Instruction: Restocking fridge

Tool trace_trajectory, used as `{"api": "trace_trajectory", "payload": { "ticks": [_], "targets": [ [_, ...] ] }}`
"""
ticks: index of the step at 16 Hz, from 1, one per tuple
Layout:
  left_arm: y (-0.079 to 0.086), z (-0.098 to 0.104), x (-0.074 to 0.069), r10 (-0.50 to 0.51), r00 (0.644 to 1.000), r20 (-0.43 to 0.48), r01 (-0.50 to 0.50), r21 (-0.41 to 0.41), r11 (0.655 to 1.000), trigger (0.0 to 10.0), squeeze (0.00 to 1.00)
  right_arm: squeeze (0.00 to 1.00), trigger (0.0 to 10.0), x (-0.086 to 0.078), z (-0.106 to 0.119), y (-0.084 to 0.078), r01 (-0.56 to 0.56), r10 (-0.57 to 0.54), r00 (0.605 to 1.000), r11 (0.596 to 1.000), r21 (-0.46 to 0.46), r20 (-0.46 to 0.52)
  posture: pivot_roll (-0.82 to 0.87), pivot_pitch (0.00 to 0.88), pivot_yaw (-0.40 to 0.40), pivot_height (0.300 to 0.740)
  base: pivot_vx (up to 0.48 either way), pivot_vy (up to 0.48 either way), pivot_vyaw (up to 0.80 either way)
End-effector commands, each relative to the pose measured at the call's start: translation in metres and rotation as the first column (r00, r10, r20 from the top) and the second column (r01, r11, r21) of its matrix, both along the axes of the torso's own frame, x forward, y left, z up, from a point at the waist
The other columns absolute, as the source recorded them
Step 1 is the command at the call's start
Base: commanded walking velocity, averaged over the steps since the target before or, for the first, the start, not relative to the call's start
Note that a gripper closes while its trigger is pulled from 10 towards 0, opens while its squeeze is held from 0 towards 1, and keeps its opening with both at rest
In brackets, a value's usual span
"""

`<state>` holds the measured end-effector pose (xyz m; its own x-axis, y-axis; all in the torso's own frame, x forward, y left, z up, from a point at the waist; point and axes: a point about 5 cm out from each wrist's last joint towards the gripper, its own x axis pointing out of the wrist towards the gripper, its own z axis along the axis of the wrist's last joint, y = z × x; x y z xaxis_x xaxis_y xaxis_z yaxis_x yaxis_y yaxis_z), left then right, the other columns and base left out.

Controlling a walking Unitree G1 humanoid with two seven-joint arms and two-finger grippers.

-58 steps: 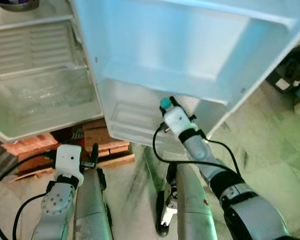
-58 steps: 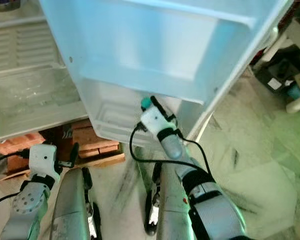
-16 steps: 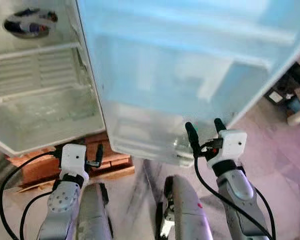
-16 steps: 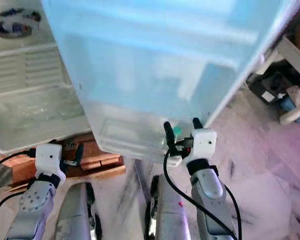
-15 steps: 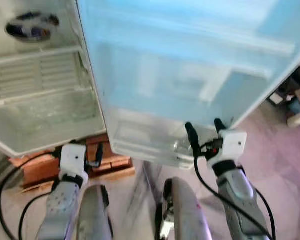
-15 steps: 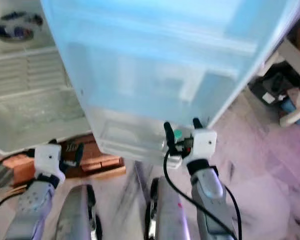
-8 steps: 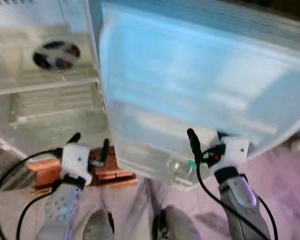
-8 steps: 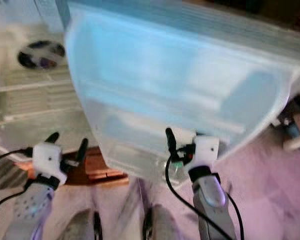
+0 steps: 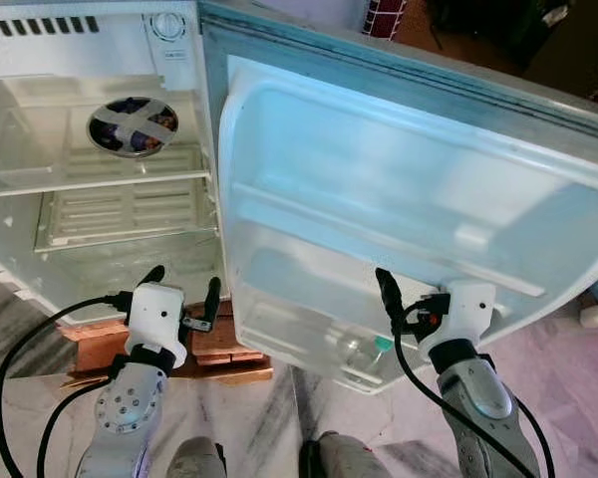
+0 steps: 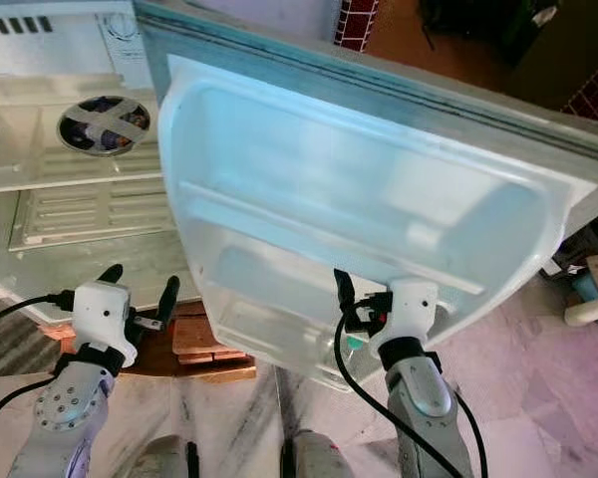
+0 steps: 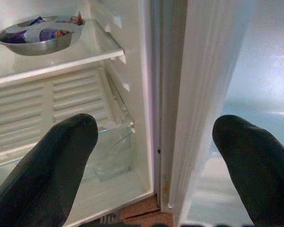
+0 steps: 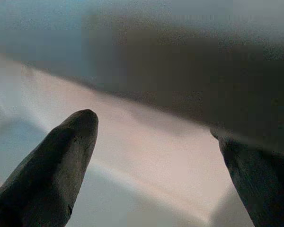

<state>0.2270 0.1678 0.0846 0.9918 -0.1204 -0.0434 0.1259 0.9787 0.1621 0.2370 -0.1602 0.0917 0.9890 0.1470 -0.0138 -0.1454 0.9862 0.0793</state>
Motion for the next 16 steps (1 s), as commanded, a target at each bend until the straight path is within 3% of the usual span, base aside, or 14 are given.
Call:
{"api": "trace_trajectory", "payload": {
  "ticks": [1,6,16],
  "targets": [
    [-0.002,-0.005,-0.001,-0.006,1.000,-0.028,0.006,0.013,1.000,10.0,0.00,0.00,10.0,0.002,0.002,-0.005,0.025,-0.025,1.000,1.000,0.004,0.002,0.10,0.127,-0.082,0.740,-0.244,0.000,0.00],
    [-0.001,-0.005,-0.002,-0.008,0.999,-0.034,0.008,0.019,1.000,10.0,0.00,0.00,10.0,0.009,0.004,-0.005,0.049,-0.049,0.999,0.999,-0.003,0.006,0.10,0.132,-0.082,0.740,-0.250,0.000,0.00],
    [0.001,-0.005,0.004,-0.008,0.999,-0.038,0.009,0.043,0.999,10.0,0.00,0.00,10.0,0.015,0.005,0.002,0.017,-0.017,1.000,0.999,0.042,-0.001,0.11,0.138,-0.061,0.740,-0.425,0.000,0.00]
  ]
}}
